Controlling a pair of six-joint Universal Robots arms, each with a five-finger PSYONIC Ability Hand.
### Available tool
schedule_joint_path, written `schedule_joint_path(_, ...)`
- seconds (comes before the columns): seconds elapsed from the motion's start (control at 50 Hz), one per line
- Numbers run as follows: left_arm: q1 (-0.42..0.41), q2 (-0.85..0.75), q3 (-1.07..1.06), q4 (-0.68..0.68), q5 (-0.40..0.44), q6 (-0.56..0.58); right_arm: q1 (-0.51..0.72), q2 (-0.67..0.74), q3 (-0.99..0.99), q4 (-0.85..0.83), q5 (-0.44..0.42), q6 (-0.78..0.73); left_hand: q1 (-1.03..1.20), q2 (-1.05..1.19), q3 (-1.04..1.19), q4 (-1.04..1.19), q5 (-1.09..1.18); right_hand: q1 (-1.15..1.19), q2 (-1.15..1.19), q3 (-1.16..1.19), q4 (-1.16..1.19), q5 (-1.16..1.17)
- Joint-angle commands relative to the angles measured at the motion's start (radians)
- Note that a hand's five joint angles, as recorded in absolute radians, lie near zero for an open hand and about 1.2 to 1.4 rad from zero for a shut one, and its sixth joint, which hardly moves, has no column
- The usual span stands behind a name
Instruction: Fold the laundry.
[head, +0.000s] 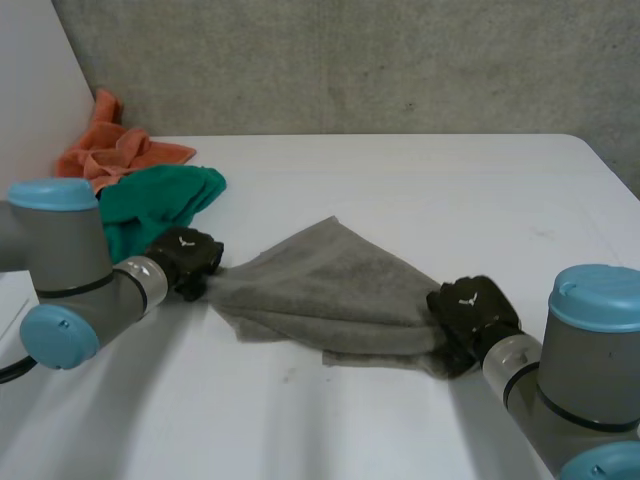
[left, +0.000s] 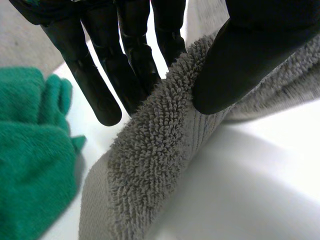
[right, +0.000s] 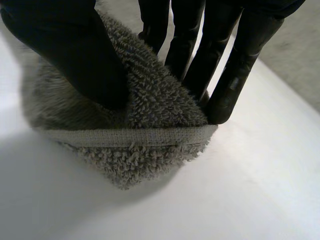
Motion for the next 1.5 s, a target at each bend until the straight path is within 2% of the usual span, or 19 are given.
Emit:
schedule_joint_path(0.02,-0.041,0.238,-0.048,-0.036,-0.041,-0.077,-0.038,-0.133,-0.075,-0.017,0.017,-0.096,0.269,0.206,0.210,0.203,0.248,0.444,0.228,0.243,0.234,0.249)
schedule_joint_path(0.12,-0.046,0.484,-0.111,-0.065,-0.050,-0.241,-0.119,-0.225,-0.216,0.068,-0.002,-0.207,0.269,0.206,0.210,0.203,0.248,0.444,0.228,0.243,0.234,0.249)
schedule_joint_path(0.22,-0.041,0.656,-0.186,-0.064,-0.041,-0.387,-0.139,-0.170,-0.471,0.251,-0.032,-0.250,0.269,0.206,0.210,0.203,0.248,0.444,0.228,0.243,0.234,0.249)
schedule_joint_path(0.36,-0.058,0.630,-0.239,-0.067,-0.042,-0.430,-0.128,0.082,-0.788,0.322,-0.091,-0.256,0.269,0.206,0.210,0.203,0.248,0.444,0.228,0.243,0.234,0.249)
schedule_joint_path(0.5,-0.121,0.388,-0.203,-0.051,-0.059,-0.438,-0.119,0.345,-1.003,0.319,-0.148,-0.264,0.269,0.206,0.210,0.203,0.248,0.444,0.228,0.243,0.234,0.249)
schedule_joint_path(0.52,-0.129,0.357,-0.188,-0.044,-0.065,-0.438,-0.114,0.396,-1.024,0.314,-0.166,-0.259,0.269,0.206,0.210,0.203,0.248,-0.046,-0.262,-0.247,-0.257,-0.241)
schedule_joint_path(0.56,-0.138,0.268,-0.141,-0.022,-0.096,-0.442,-0.107,0.441,-1.052,0.306,-0.164,-0.258,0.269,0.206,0.210,0.203,0.248,-0.665,-0.880,-0.866,-0.875,-0.859)
schedule_joint_path(0.58,-0.138,0.244,-0.128,-0.018,-0.111,-0.446,-0.104,0.456,-1.063,0.306,-0.157,-0.258,0.269,0.206,0.210,0.203,0.248,-0.778,-0.993,-0.979,-0.988,-0.972)
schedule_joint_path(0.64,-0.130,0.171,-0.081,-0.001,-0.188,-0.453,-0.082,0.475,-1.095,0.309,-0.082,-0.248,0.269,0.206,0.210,0.203,0.248,-0.778,-0.993,-0.979,-0.988,-0.972)
schedule_joint_path(0.68,-0.127,0.154,-0.061,0.012,-0.228,-0.455,-0.076,0.446,-1.078,0.308,-0.014,-0.229,0.269,0.206,0.210,0.203,0.248,-0.778,-0.993,-0.979,-0.988,-0.972)
schedule_joint_path(0.72,-0.119,0.150,-0.051,0.041,-0.271,-0.456,-0.076,0.406,-1.034,0.308,0.017,-0.203,0.269,0.206,0.210,0.203,0.248,-0.778,-0.993,-0.979,-0.988,-0.972)
schedule_joint_path(0.82,-0.083,0.171,-0.067,0.081,-0.283,-0.450,-0.085,0.197,-0.815,0.322,0.036,-0.112,0.269,0.206,0.210,0.203,0.248,-0.778,-0.993,-0.979,-0.988,-0.972)
schedule_joint_path(0.84,-0.070,0.192,-0.076,0.081,-0.280,-0.450,-0.085,0.119,-0.723,0.329,0.034,-0.075,0.269,0.206,0.210,0.203,0.248,-0.778,-0.993,-0.979,-0.988,-0.972)
schedule_joint_path(0.94,-0.060,0.233,-0.097,0.081,-0.280,-0.450,-0.087,-0.041,-0.453,0.369,0.011,0.061,0.269,0.206,0.210,0.203,0.248,-0.778,-0.993,-0.979,-0.988,-0.972)
schedule_joint_path(1.0,-0.063,0.263,-0.102,0.081,-0.280,-0.452,-0.088,-0.100,-0.298,0.379,-0.063,0.136,0.269,0.206,0.210,0.203,0.248,-0.706,-0.922,-0.907,-0.917,-0.901)
schedule_joint_path(1.08,-0.069,0.320,-0.102,0.081,-0.279,-0.450,-0.088,-0.122,-0.150,0.359,-0.181,0.213,0.269,0.206,0.210,0.203,0.248,-0.671,-0.886,-0.872,-0.881,-0.865)
schedule_joint_path(1.18,-0.078,0.374,-0.088,0.082,-0.279,-0.450,-0.072,-0.121,-0.047,0.219,-0.252,0.319,0.269,0.206,0.210,0.203,0.248,-0.495,-0.710,-0.696,-0.705,-0.689)
schedule_joint_path(1.3,-0.093,0.420,-0.090,0.084,-0.279,-0.450,0.000,-0.046,-0.013,0.069,-0.248,0.344,0.269,0.206,0.210,0.203,0.248,-0.389,-0.605,-0.590,-0.599,-0.584)
schedule_joint_path(1.5,-0.121,0.426,-0.093,0.084,-0.282,-0.450,0.086,0.095,-0.121,0.003,-0.177,0.342,0.269,0.206,0.210,0.203,0.248,-0.310,-0.525,-0.511,-0.520,-0.504)
